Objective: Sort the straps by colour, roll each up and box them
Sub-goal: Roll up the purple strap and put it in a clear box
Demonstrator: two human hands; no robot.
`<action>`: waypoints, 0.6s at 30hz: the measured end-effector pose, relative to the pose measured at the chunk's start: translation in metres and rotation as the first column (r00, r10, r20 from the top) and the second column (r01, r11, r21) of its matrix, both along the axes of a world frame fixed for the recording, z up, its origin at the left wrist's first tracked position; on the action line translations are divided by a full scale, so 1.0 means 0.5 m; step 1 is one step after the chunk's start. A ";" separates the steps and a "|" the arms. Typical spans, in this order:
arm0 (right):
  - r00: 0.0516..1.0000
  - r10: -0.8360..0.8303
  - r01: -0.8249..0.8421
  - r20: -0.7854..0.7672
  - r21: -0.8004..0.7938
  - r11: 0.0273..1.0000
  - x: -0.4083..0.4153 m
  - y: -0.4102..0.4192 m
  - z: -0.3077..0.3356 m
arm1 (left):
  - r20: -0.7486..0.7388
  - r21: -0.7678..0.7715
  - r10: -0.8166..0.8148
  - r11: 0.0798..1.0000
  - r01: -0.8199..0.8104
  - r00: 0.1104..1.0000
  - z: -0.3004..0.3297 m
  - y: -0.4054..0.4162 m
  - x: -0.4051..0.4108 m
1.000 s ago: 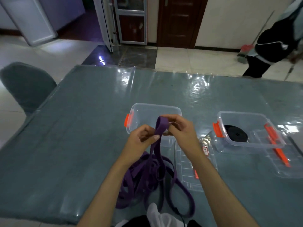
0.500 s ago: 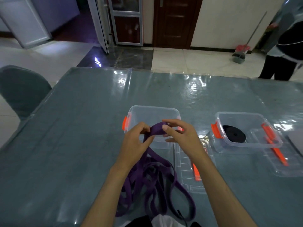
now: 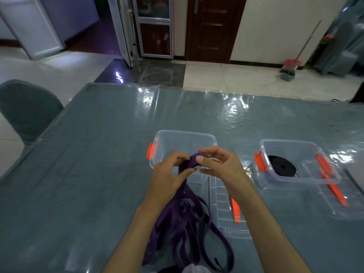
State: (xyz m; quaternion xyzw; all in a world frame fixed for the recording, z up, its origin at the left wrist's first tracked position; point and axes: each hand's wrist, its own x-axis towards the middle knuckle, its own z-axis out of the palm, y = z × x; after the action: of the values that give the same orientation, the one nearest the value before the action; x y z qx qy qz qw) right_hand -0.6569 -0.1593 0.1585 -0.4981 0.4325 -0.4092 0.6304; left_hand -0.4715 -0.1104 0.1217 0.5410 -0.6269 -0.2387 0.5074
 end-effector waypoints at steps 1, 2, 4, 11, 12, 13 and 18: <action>1.000 -0.005 0.004 0.011 0.021 1.000 -0.002 0.000 -0.001 | 0.002 0.009 0.005 1.000 -0.005 1.000 -0.003 -0.002 0.001; 1.000 -0.011 0.010 0.021 0.041 0.999 -0.002 -0.001 -0.004 | 0.016 0.013 0.002 1.000 -0.002 1.000 -0.008 -0.004 0.003; 1.000 -0.024 0.024 0.009 0.057 0.998 -0.001 -0.004 -0.009 | 0.067 0.012 -0.016 1.000 0.015 0.998 -0.017 -0.010 0.006; 0.996 -0.072 0.076 -0.044 0.083 0.994 0.006 -0.017 -0.018 | -0.001 -0.011 -0.021 1.000 0.021 1.000 -0.027 -0.018 -0.007; 0.997 -0.068 0.071 -0.040 0.087 0.994 0.007 -0.016 -0.017 | -0.049 0.000 -0.016 1.000 0.016 0.999 -0.026 -0.019 -0.007; 0.997 -0.065 0.068 -0.039 0.090 0.994 0.006 -0.015 -0.016 | -0.087 0.009 -0.014 1.000 0.015 0.996 -0.025 -0.020 -0.006; 0.994 -0.066 0.044 0.092 0.228 0.973 -0.005 -0.012 -0.010 | -0.203 0.010 0.024 1.000 -0.023 0.979 -0.011 -0.015 -0.018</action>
State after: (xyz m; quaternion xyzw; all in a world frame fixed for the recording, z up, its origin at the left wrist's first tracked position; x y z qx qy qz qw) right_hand -0.6596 -0.1654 0.1533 -0.3903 0.4578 -0.3991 0.6920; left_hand -0.4804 -0.1181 0.1164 0.5232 -0.5644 -0.2891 0.5693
